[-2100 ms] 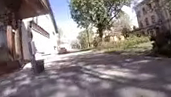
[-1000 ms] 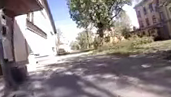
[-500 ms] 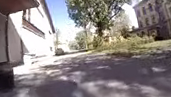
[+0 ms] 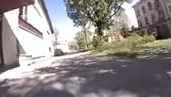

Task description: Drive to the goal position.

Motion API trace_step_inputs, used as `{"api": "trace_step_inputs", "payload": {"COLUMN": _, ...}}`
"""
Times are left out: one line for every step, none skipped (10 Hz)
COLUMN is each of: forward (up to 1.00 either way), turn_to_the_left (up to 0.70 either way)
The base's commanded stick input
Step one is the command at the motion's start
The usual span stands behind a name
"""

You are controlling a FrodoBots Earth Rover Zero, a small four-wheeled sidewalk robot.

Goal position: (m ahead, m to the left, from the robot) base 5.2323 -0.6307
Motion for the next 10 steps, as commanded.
{"api": "trace_step_inputs", "payload": {"forward": 1.0, "turn_to_the_left": 0.0}}
{"api": "trace_step_inputs", "payload": {"forward": 1.0, "turn_to_the_left": 0.0}}
{"api": "trace_step_inputs", "payload": {"forward": 1.0, "turn_to_the_left": 0.14}}
{"api": "trace_step_inputs", "payload": {"forward": 1.0, "turn_to_the_left": 0.35}}
{"api": "trace_step_inputs", "payload": {"forward": 1.0, "turn_to_the_left": 0.12}}
{"api": "trace_step_inputs", "payload": {"forward": 1.0, "turn_to_the_left": 0.0}}
{"api": "trace_step_inputs", "payload": {"forward": 1.0, "turn_to_the_left": 0.0}}
{"api": "trace_step_inputs", "payload": {"forward": 1.0, "turn_to_the_left": 0.0}}
{"api": "trace_step_inputs", "payload": {"forward": 1.0, "turn_to_the_left": 0.0}}
{"api": "trace_step_inputs", "payload": {"forward": 1.0, "turn_to_the_left": 0.0}}
